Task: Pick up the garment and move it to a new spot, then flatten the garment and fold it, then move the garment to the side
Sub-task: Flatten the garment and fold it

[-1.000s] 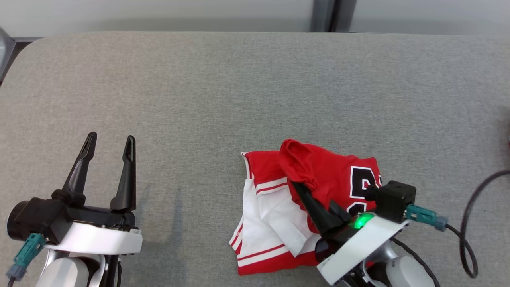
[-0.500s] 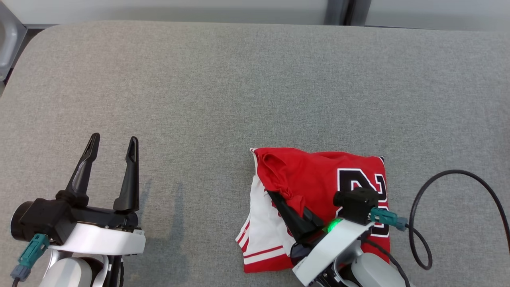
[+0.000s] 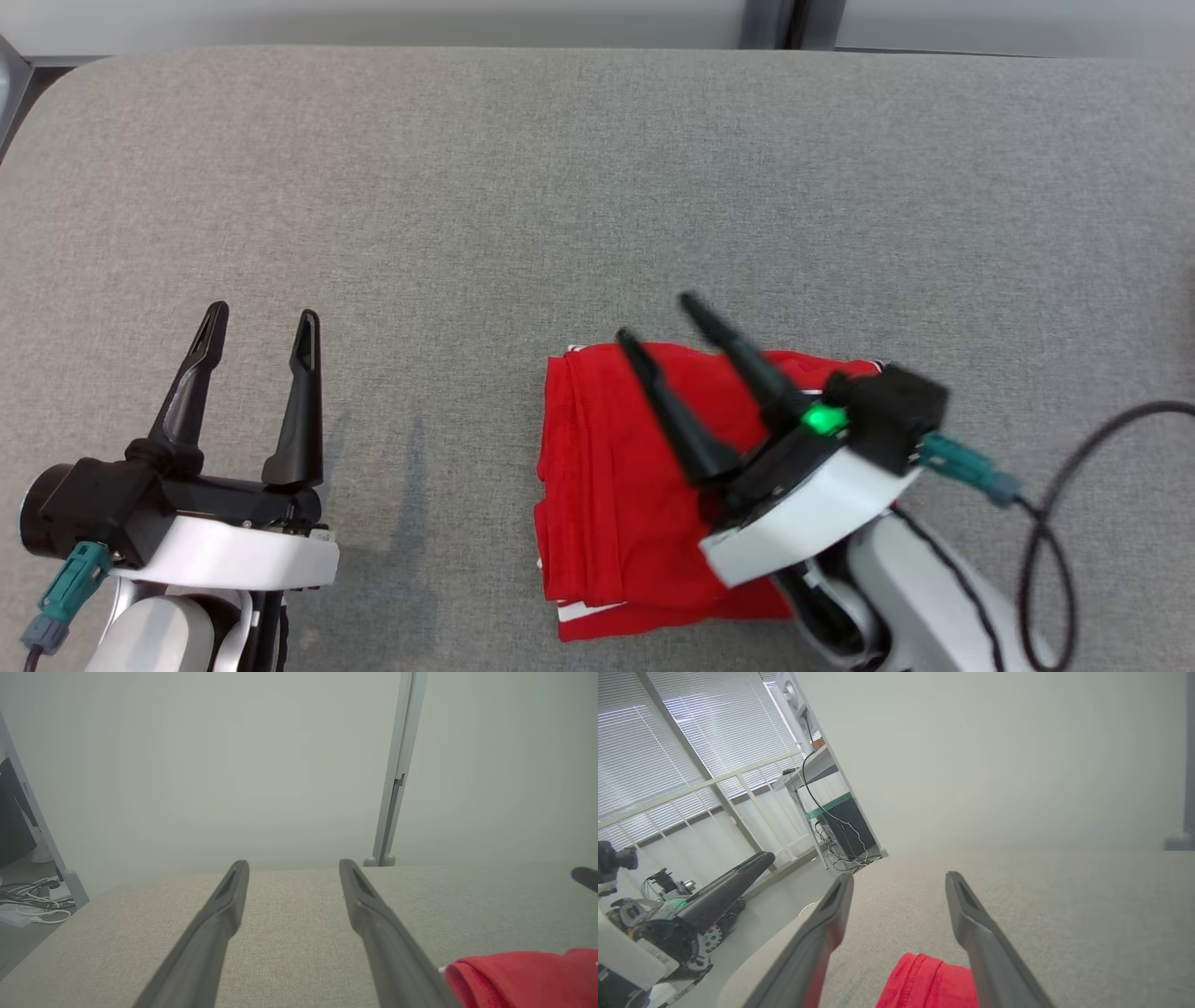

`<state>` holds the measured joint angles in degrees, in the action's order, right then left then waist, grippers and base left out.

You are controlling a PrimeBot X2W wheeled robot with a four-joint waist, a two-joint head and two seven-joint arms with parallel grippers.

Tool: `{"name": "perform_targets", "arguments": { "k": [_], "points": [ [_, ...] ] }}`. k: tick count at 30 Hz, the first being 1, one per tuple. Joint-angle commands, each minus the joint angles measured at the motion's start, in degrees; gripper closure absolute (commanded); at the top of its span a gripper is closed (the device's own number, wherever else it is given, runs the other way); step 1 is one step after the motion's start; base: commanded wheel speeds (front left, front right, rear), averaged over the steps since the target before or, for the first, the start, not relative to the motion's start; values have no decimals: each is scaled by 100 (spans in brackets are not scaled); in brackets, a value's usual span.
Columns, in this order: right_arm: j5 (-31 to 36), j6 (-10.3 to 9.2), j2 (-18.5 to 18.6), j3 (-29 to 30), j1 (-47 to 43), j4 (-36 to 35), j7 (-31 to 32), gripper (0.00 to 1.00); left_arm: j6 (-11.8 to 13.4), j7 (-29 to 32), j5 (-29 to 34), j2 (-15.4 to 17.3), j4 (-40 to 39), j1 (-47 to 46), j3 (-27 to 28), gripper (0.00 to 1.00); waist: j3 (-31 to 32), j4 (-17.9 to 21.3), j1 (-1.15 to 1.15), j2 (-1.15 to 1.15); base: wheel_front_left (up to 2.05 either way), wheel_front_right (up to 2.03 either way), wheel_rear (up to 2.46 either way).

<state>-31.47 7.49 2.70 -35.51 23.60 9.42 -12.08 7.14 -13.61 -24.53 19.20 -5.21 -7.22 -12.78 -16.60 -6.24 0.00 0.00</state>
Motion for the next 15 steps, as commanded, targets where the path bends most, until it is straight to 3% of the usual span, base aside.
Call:
{"name": "perform_targets", "arguments": {
  "k": [1,10,15],
  "points": [
    [267,2,48,293,-28,-166,19,0,46,-13,2,30,-18,28,15,0,12,28,0,0,0,0,0],
    [1481,2,218,2892,-959,-1291,480,0,109,-18,-68,79,-72,98,95,0,83,177,0,0,0,0,0],
    [1715,2,295,3600,-1403,-1595,726,0,106,-30,-157,52,-89,161,133,0,174,215,0,0,0,0,0]
  ]
}}
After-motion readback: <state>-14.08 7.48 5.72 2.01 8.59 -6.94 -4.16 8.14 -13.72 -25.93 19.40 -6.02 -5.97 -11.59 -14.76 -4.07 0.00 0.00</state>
